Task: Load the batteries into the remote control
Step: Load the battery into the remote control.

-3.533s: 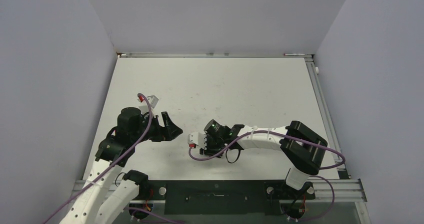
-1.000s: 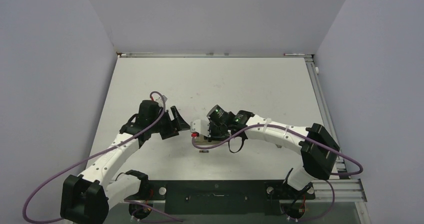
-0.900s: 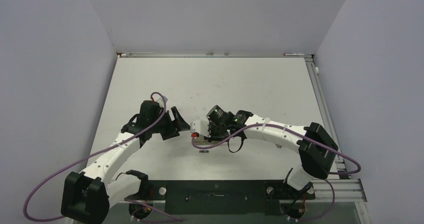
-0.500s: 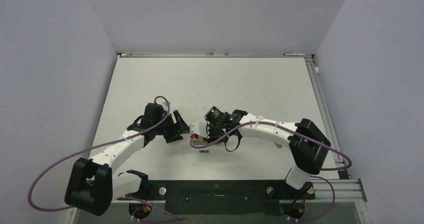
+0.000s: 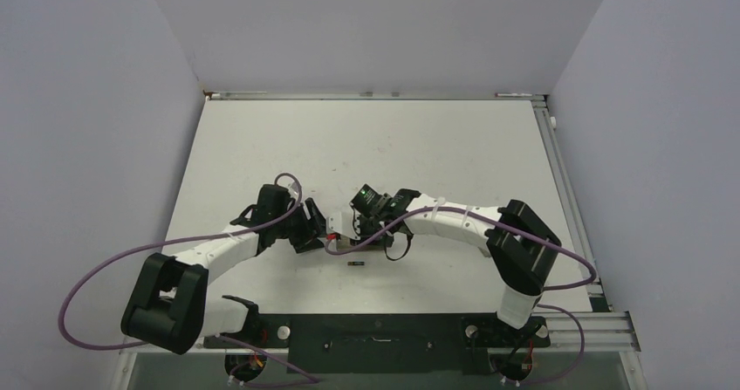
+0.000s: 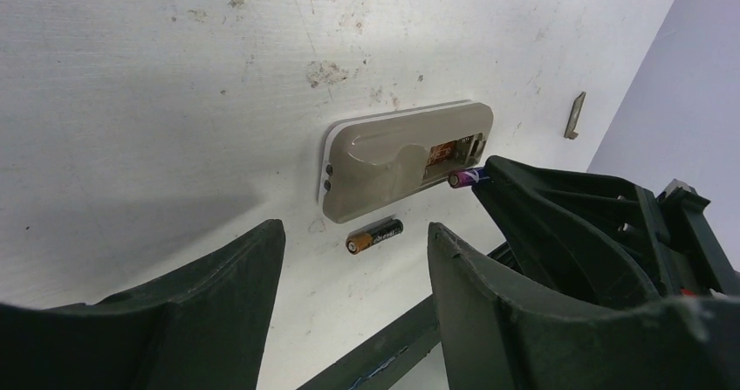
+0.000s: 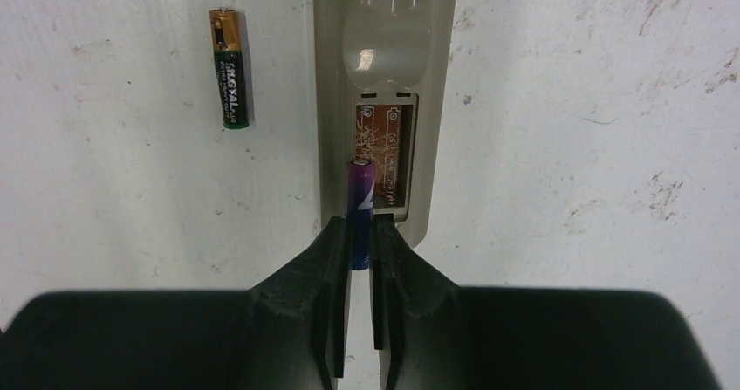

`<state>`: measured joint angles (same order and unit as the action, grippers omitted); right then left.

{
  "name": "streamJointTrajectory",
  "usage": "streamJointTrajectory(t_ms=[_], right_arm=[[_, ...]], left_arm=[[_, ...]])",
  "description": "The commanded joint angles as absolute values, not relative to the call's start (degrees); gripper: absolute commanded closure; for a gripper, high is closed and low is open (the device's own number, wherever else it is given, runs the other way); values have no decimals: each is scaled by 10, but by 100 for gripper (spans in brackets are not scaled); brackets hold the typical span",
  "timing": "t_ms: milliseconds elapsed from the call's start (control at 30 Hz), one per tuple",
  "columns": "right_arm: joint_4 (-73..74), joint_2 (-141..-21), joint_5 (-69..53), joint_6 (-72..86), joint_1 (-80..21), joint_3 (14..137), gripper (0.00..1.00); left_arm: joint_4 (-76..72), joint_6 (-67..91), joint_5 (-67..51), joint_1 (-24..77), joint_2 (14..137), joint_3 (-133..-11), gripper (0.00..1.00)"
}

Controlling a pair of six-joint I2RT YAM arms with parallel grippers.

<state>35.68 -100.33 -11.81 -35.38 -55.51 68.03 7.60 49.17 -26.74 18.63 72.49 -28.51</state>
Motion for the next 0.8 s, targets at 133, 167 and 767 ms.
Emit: streamJointTrajectory(t_ms=[133,167,767], right_arm=[[357,-1011,-121,-360,-549,714,91],[357,-1014,-121,-359,-548,715,91],[362,-1035,-134,-359,-546,729,91]], left_arm=[[24,497,-290,185,755,-286,44],[24,497,-290,185,758,-285,44],[22,492,-294,185,769,-282,44]])
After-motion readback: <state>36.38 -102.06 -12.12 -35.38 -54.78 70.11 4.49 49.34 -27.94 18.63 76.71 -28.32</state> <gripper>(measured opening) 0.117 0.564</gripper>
